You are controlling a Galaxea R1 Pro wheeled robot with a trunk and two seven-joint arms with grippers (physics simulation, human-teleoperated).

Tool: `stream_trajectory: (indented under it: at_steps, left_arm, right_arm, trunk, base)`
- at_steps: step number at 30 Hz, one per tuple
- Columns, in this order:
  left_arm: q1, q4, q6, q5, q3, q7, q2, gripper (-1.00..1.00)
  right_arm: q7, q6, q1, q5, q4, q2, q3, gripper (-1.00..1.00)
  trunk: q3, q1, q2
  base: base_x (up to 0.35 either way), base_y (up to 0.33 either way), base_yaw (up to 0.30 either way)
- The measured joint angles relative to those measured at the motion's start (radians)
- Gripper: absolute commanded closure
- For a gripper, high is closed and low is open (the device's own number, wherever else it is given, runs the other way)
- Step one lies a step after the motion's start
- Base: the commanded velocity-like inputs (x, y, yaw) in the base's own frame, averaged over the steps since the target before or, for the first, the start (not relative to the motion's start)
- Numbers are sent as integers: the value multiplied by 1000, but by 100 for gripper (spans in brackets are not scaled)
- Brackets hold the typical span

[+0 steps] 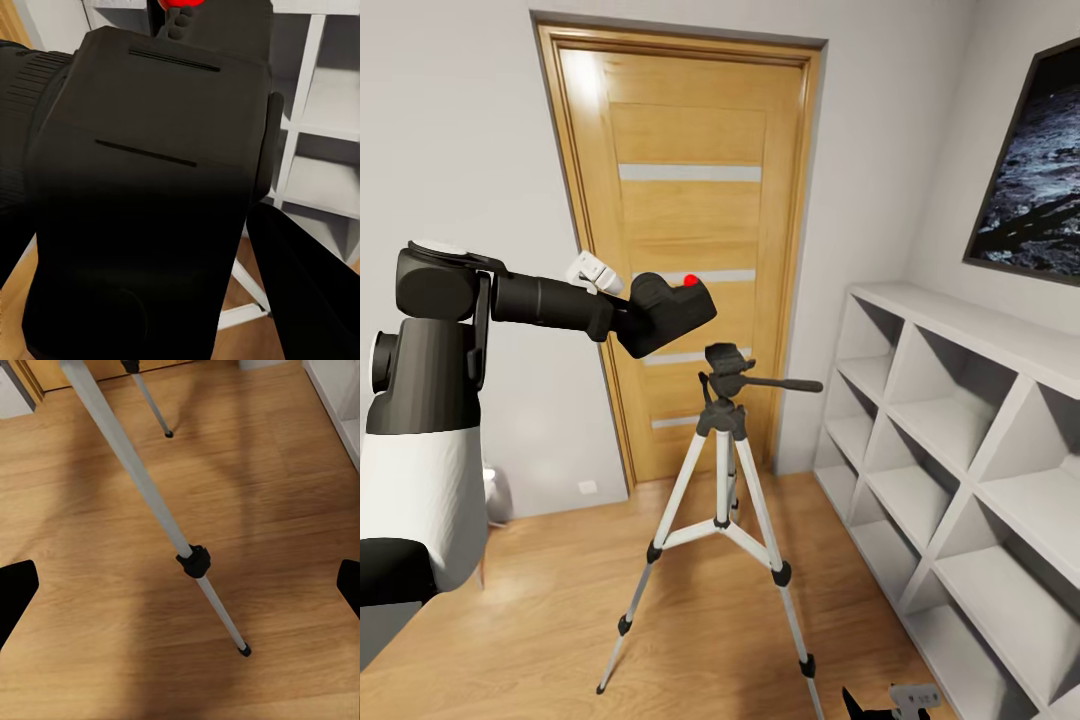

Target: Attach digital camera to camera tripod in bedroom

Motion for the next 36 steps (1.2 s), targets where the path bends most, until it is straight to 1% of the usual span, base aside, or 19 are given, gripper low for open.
stream_trajectory:
  at_steps: [12,21,27,31,36]
  left_arm:
    - [0,-1,0,0,0,0,1,100]
    - [0,-1,0,0,0,0,2,100]
    - [0,-1,0,0,0,0,2,100]
    - [0,-1,0,0,0,0,3,100]
    - [0,-1,0,0,0,0,8,100]
  right_arm:
    - [0,1,0,0,0,0,0,-100]
    - [0,1,0,0,0,0,0,-100]
    - [-1,1,0,0,0,0,0,-100]
    - [-1,1,0,0,0,0,0,-100]
    - [-1,0,0,0,0,1,0,-100]
  trunk:
    - [19,0,0]
    - [32,0,0]
    - [37,0,0]
    - [37,0,0]
    - [37,0,0]
  base:
    - [0,0,0]
    - [0,0,-48]
    - [0,0,-18]
    - [0,0,81]
    - [0,0,217]
